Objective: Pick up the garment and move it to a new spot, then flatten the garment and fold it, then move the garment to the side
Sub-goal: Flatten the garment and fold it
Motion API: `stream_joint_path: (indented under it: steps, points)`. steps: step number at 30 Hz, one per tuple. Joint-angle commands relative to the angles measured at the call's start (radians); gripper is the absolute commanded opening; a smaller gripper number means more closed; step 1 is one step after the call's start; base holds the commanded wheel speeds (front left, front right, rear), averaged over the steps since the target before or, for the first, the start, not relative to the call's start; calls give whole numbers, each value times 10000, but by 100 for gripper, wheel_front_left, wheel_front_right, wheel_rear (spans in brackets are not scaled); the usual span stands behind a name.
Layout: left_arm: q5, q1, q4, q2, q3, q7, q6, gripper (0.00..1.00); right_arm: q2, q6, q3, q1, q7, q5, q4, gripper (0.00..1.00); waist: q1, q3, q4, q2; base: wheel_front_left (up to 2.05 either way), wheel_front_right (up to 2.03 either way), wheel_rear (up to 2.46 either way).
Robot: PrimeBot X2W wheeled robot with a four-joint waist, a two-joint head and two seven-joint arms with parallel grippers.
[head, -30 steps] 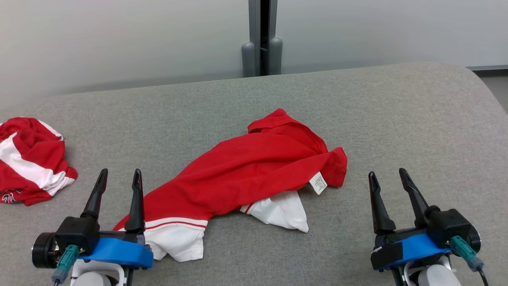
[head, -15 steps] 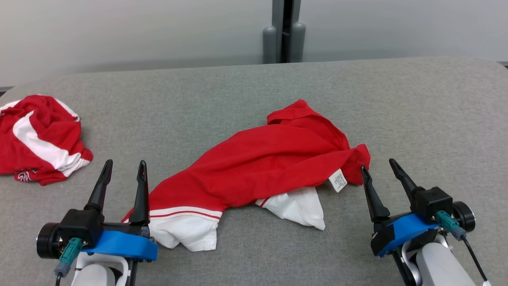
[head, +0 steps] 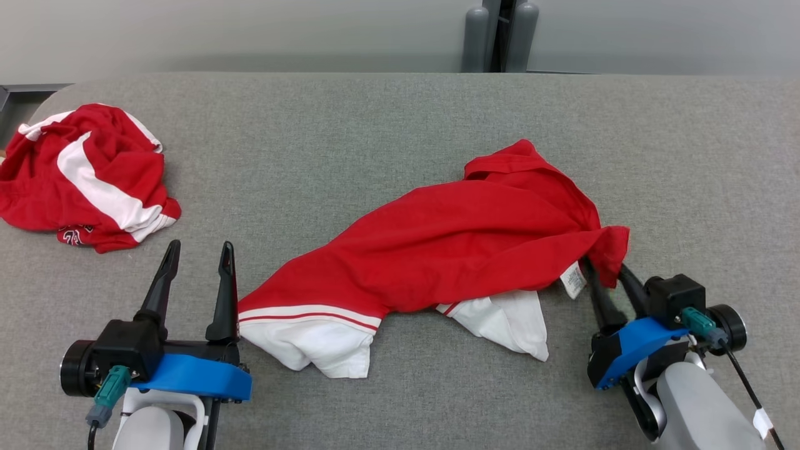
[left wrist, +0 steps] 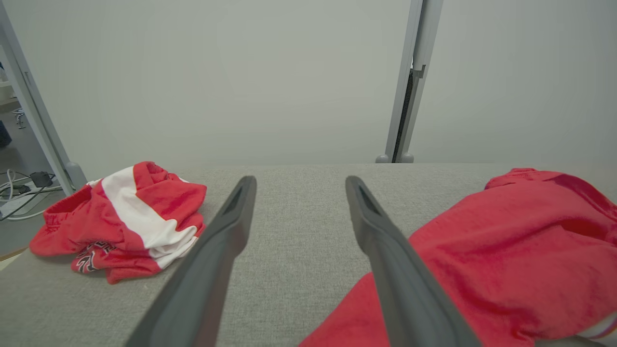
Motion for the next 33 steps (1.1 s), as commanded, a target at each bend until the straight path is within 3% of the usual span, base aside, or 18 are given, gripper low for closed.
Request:
stream_joint_path:
  steps: [1, 9, 19, 27, 28, 29, 33]
  points:
    - [-13, -93, -16, 19, 0, 1, 18, 100, -57, -3, 31, -148, -5, 83, 26, 0, -2, 6, 3, 0, 0, 0, 0]
    - [-83, 196, 52, 20, 42, 1, 79, 100, -141, -3, 177, 464, -5, 192, -744, 0, -2, -308, -295, 0, 0, 0, 0]
    - [-179, 775, 150, 21, 112, 2, 108, 100, -521, -5, 933, 2840, -3, 40, -2463, 0, -2, -908, -1008, 0, 0, 0, 0]
    - [-249, 945, 197, 21, 26, 2, 99, 100, -934, -5, 1379, 4208, -5, 267, -2588, 0, -2, -963, -1369, 0, 0, 0, 0]
    - [-255, 954, 207, 22, 30, 2, 93, 100, -968, -5, 1343, 4257, -3, 310, -2602, 24, -2, -955, -1407, 0, 0, 0, 0]
    - [-256, 958, 208, 21, 35, 2, 94, 100, -992, -5, 1253, 4269, -5, 314, -2708, 97, -2, -949, -1442, 0, 0, 0, 0]
    - [-248, 974, 227, 22, 59, 2, 97, 100, -1079, -5, 774, 4288, -5, 168, -3243, 100, -2, -946, -1543, 0, 0, 0, 0]
